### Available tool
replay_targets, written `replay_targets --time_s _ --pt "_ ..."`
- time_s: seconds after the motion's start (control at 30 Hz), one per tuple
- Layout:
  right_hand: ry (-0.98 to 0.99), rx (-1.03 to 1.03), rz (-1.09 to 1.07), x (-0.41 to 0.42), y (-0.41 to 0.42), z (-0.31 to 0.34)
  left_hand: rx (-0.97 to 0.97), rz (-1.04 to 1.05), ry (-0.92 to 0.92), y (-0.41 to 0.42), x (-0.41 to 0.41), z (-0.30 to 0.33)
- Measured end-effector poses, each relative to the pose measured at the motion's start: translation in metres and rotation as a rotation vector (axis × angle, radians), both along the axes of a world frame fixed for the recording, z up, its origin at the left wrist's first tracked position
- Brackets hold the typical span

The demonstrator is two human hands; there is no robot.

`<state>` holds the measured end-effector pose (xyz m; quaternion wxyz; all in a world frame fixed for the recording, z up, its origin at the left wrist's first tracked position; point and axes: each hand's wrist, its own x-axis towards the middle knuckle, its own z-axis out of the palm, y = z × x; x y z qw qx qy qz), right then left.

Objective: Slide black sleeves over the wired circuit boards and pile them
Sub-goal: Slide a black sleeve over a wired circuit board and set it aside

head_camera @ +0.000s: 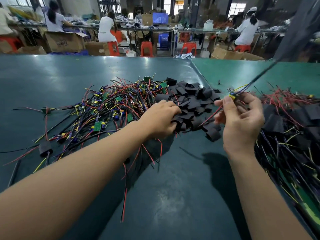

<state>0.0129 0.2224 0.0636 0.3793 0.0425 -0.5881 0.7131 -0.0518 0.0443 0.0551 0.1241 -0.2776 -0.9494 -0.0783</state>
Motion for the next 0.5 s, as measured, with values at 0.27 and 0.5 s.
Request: replay_targets --time_s 0.27,0.5 --pt "0.022 -0.057 -0.007 -0.001 0.003 0.000 0.087 0.081 -0.133 0.011 0.002 -0.017" --pt "0.046 -0.073 0.030 -0.001 0.001 -0.001 0.497 0.171 -0.174 0.005 0.017 -0.020"
